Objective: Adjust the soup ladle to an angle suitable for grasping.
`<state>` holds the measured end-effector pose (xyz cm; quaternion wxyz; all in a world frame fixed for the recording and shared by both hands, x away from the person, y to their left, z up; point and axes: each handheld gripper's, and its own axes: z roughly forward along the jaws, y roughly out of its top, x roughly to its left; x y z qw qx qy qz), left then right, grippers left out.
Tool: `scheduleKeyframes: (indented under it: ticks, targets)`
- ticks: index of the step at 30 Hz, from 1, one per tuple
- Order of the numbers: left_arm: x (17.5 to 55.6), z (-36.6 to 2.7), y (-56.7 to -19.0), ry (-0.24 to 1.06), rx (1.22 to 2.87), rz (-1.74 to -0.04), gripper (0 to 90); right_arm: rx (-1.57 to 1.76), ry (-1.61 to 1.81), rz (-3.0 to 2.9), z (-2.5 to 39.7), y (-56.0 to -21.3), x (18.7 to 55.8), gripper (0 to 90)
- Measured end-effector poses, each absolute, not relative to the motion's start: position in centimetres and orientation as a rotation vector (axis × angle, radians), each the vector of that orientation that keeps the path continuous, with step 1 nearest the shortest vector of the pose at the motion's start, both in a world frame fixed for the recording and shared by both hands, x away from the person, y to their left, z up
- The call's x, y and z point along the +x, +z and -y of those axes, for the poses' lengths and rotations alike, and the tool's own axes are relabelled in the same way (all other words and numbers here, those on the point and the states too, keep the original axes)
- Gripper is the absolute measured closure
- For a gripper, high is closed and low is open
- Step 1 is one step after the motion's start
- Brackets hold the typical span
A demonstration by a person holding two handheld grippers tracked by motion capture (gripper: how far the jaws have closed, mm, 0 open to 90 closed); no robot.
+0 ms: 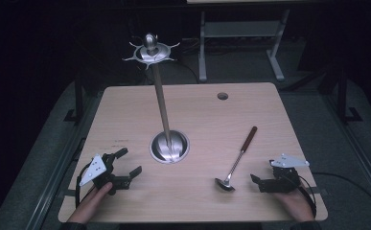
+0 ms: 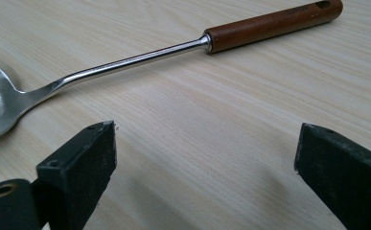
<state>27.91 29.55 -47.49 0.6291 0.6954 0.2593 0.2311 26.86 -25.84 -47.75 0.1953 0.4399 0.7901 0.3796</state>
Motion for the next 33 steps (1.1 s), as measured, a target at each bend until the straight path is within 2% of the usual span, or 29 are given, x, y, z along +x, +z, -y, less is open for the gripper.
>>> scheduleKeyframes:
  ticks: [3, 4, 7, 10, 11, 13, 15, 18, 19, 20, 21, 22, 23, 26, 27, 28, 30, 33]
  targets:
    - [27.9, -29.6, -47.5, 0.529, 1.593, -0.594, 9.7, 1.240, 1.065, -2.212, 25.9, -47.7, 26.9, 8.0]
    - [27.9, -29.5, -47.5, 0.529, 1.593, -0.595, 9.7, 1.250, 1.070, -2.201, 26.0, -47.6, 27.0, 13.0]
    - [27.9, -29.5, -47.5, 0.530, 1.593, -0.595, 9.7, 1.256, 1.077, -2.181, 26.0, -47.5, 27.1, 15.5]
    - [27.9, -29.6, -47.5, 0.529, 1.595, -0.595, 9.7, 1.269, 1.103, -2.161, 26.1, -47.3, 27.5, 26.6]
    - [27.9, -29.6, -47.5, 0.529, 1.595, -0.595, 9.7, 1.269, 1.103, -2.161, 26.1, -47.3, 27.5, 26.6]
    - [27.9, -29.6, -47.5, 0.530, 1.593, -0.594, 9.7, 1.252, 1.102, -2.154, 26.0, -47.1, 27.5, 37.4]
    - [27.9, -29.5, -47.5, 0.530, 1.593, -0.594, 9.7, 1.249, 1.108, -2.152, 26.0, -47.1, 27.5, 40.4]
    - [27.9, -29.6, -47.5, 0.533, 1.601, -0.591, 9.7, 1.235, 1.121, -2.143, 25.8, -46.9, 28.1, 55.0]
    - [27.9, -29.6, -47.5, 0.533, 1.601, -0.591, 9.7, 1.235, 1.121, -2.143, 25.8, -46.9, 28.1, 55.0]
    - [27.9, -29.6, -47.5, 0.531, 1.599, -0.594, 9.7, 1.242, 1.130, -2.138, 25.7, -46.9, 28.3, 60.8]
    - [27.9, -29.6, -47.5, 0.531, 1.599, -0.594, 9.7, 1.242, 1.130, -2.138, 25.7, -46.9, 28.3, 60.8]
    - [27.9, -29.6, -47.5, 0.529, 1.596, -0.595, 9.7, 1.229, 1.120, -2.136, 25.6, -46.9, 28.6, 68.1]
    - [27.9, -29.6, -47.5, 0.529, 1.596, -0.595, 9.7, 1.229, 1.120, -2.136, 25.6, -46.9, 28.6, 68.1]
    - [27.9, -29.6, -47.5, 0.532, 1.599, -0.592, 9.7, 1.220, 1.111, -2.124, 25.5, -46.8, 29.0, 82.4]
    - [27.9, -29.6, -47.5, 0.532, 1.599, -0.592, 9.7, 1.220, 1.111, -2.124, 25.5, -46.8, 29.0, 82.4]
    - [27.9, -29.6, -47.5, 0.532, 1.600, -0.593, 9.7, 1.214, 1.114, -2.119, 25.5, -46.8, 29.2, 86.8]
    - [27.9, -29.6, -47.5, 0.532, 1.599, -0.593, 9.7, 1.217, 1.119, -2.115, 25.4, -46.8, 29.5, 89.8]
    - [27.9, -29.6, -47.5, 0.531, 1.598, -0.594, 9.7, 1.219, 1.124, -2.119, 25.5, -46.8, 29.8, 89.9]
